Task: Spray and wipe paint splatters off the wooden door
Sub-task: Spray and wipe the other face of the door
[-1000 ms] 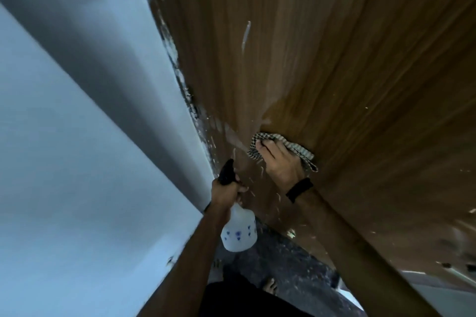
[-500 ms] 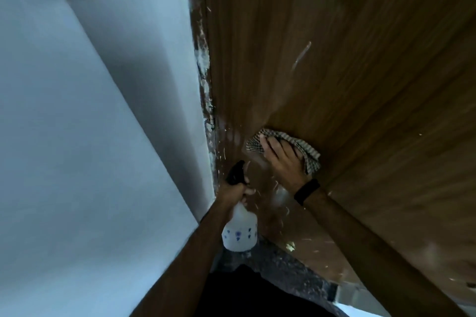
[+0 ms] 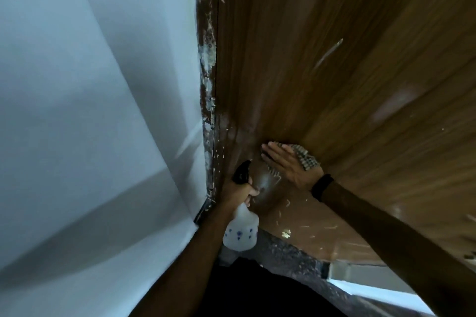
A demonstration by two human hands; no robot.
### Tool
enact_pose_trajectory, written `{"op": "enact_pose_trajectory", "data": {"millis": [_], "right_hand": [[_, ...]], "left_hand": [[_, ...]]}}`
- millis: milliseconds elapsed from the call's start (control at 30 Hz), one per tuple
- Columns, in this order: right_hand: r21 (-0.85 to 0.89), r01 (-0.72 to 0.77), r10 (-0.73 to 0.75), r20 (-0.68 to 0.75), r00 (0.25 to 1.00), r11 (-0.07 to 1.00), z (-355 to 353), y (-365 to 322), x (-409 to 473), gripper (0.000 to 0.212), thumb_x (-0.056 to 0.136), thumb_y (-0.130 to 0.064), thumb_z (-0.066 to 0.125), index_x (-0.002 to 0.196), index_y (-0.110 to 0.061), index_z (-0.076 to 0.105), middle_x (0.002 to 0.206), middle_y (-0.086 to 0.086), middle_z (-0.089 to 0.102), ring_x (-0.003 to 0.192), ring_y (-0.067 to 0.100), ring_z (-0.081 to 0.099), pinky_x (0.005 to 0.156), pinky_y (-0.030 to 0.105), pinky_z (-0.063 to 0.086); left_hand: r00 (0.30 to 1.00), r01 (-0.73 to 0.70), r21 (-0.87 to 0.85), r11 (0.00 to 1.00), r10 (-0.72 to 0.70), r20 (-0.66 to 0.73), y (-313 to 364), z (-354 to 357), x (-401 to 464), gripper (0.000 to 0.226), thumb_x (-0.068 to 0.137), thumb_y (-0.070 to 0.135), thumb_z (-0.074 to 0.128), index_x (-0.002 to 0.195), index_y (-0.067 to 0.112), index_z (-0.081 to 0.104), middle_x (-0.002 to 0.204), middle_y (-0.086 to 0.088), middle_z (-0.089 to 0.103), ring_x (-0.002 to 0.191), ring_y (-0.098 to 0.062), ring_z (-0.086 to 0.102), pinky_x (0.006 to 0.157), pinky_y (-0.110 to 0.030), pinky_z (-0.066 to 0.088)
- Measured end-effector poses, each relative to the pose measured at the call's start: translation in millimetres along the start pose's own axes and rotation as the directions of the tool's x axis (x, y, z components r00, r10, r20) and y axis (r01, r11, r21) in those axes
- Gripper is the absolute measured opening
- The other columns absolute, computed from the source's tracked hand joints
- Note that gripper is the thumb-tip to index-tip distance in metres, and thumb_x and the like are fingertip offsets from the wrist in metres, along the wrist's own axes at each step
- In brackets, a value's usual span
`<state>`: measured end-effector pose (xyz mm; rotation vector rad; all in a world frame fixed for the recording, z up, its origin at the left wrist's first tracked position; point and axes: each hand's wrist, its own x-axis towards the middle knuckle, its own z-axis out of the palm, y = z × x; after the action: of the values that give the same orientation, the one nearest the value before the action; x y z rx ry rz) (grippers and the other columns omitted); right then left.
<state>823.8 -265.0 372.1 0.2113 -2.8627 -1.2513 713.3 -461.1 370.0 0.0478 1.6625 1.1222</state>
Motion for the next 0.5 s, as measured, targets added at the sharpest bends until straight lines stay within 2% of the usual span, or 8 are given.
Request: {"op": "enact_pose_trajectory", "data": {"millis": [67,167,233,333,400,433,467,500], "right_hand": [[-0.011,0.106,-0.105,0.097,0.990,0.994,5.0,-4.7,-6.1,0.081,0.101,-0.035,0.042,0.156,-0.002,-0.008,0.164,0.019,-0.003,0.152,0.032,0.005,0.121,0.048,-0.002],[-0.085,0.160,-0.156,0.052,0.986,0.983,-3.0,-1.5,2.4,0.077,0.100,-0.032,0.036,0.155,0.002,-0.006,0.163,0.025,-0.005,0.151,0.038,0.002,0.119,0.054,-0.005],[-0.112,0.129,-0.135,-0.050,0.990,0.985,-11.4,6.0,29.0,0.068,0.101,-0.028,0.028,0.154,0.004,0.001,0.162,0.028,0.000,0.151,0.041,0.004,0.122,0.053,0.000],[0.016,0.024,-0.021,-0.168,0.986,1.000,-33.2,17.5,69.7,0.054,0.101,-0.002,0.007,0.154,0.003,0.011,0.162,0.021,0.010,0.151,0.035,0.011,0.123,0.050,-0.002],[-0.160,0.126,-0.145,-0.116,0.983,0.979,-16.7,3.9,71.5,0.062,0.094,0.014,-0.002,0.154,0.006,0.005,0.163,0.024,0.008,0.152,0.035,0.010,0.124,0.049,0.006],[-0.252,0.170,-0.197,-0.083,0.977,0.953,-7.0,-5.8,66.6,0.064,0.093,0.015,-0.006,0.155,0.004,0.001,0.164,0.021,0.007,0.152,0.031,0.008,0.124,0.046,0.009],[-0.308,0.150,-0.171,-0.044,0.984,0.940,2.8,-14.4,59.2,0.061,0.096,0.006,-0.004,0.157,-0.001,-0.003,0.166,0.014,0.006,0.153,0.025,0.006,0.125,0.043,0.008],[-0.264,0.137,-0.145,-0.013,0.989,0.955,11.9,-21.6,52.0,0.057,0.100,-0.006,-0.002,0.157,-0.003,-0.007,0.167,0.009,0.004,0.153,0.023,0.004,0.125,0.042,0.007]], "left_hand": [[1.000,-0.013,0.006,1.000,0.013,0.012,-2.2,3.5,0.5,0.029,0.086,-0.006,0.070,0.078,0.017,0.054,0.055,-0.001,0.051,0.045,-0.014,0.045,0.050,-0.028,0.042],[0.996,-0.065,0.057,0.996,0.062,0.063,-5.5,6.6,0.0,0.026,0.088,-0.004,0.068,0.082,0.017,0.055,0.073,-0.004,0.056,0.050,-0.012,0.047,0.050,-0.024,0.043],[0.996,-0.080,-0.007,0.997,0.080,0.027,-9.1,4.7,1.1,0.027,0.086,-0.006,0.070,0.085,0.018,0.059,0.076,-0.006,0.060,0.043,-0.009,0.046,0.047,-0.025,0.043],[0.993,-0.093,-0.119,0.989,0.084,-0.078,-14.1,3.4,-0.7,0.033,0.083,-0.011,0.071,0.086,0.020,0.060,0.070,-0.006,0.060,0.036,-0.007,0.044,0.043,-0.024,0.041],[0.993,-0.101,-0.157,0.982,0.089,-0.083,-14.6,2.6,-5.0,0.034,0.085,-0.013,0.068,0.088,0.018,0.058,0.070,-0.006,0.057,0.037,-0.007,0.045,0.043,-0.023,0.041],[0.991,-0.110,-0.178,0.978,0.093,-0.097,-15.2,1.3,-6.8,0.031,0.084,-0.014,0.069,0.092,0.015,0.060,0.072,-0.007,0.057,0.041,-0.008,0.047,0.045,-0.024,0.042],[0.987,-0.126,-0.191,0.973,0.104,-0.123,-16.4,-0.5,-7.4,0.033,0.081,-0.013,0.071,0.098,0.013,0.063,0.075,-0.007,0.059,0.046,-0.010,0.049,0.046,-0.025,0.043],[0.983,-0.139,-0.205,0.969,0.110,-0.147,-18.9,-2.5,-7.3,0.037,0.079,-0.013,0.072,0.105,0.013,0.065,0.078,-0.006,0.062,0.049,-0.011,0.051,0.047,-0.026,0.044]]}}
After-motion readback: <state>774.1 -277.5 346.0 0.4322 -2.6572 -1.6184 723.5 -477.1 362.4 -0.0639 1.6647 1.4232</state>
